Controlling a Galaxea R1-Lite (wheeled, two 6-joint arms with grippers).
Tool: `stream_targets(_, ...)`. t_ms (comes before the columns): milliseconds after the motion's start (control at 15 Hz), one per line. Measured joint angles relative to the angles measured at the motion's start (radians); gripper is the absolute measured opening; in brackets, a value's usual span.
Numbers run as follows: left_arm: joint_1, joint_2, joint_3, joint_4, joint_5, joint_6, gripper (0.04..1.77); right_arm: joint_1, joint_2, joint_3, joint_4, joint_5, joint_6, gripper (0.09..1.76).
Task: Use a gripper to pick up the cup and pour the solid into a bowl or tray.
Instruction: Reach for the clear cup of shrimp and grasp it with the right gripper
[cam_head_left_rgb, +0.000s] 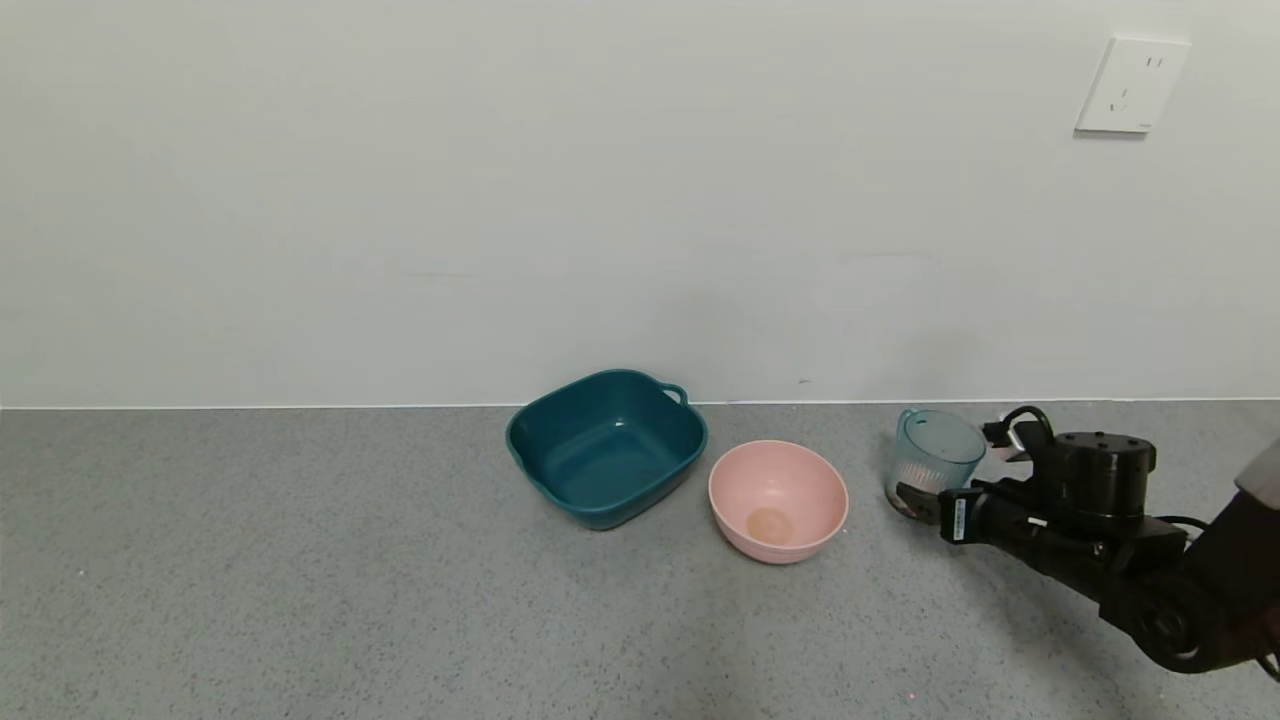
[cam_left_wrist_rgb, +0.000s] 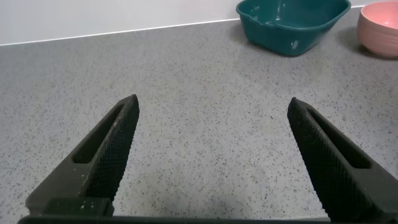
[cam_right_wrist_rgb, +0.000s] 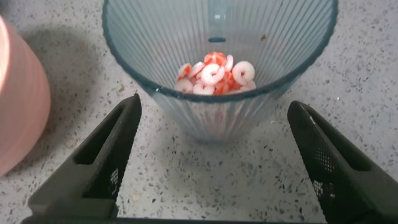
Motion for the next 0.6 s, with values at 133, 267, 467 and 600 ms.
stream_targets(133, 0.0, 0.0, 0.0, 0.0, 0.0, 0.0, 1.72, 0.0, 0.021, -0.002, -0.048, 0.0, -0.001, 1.71)
stream_targets(267, 0.0, 0.0, 0.0, 0.0, 0.0, 0.0, 1.72, 0.0, 0.046, -0.007, -0.068, -0.022, -0.003, 1.71)
stream_targets(467, 0.0, 0.0, 0.0, 0.0, 0.0, 0.0, 1.72, 0.001, 0.075, -0.017, -0.082, -0.029, -0.005, 1.71)
stream_targets(600, 0.0, 0.0, 0.0, 0.0, 0.0, 0.0, 1.72, 0.001, 0.086, -0.026, -0.09, -0.029, -0.005, 1.71)
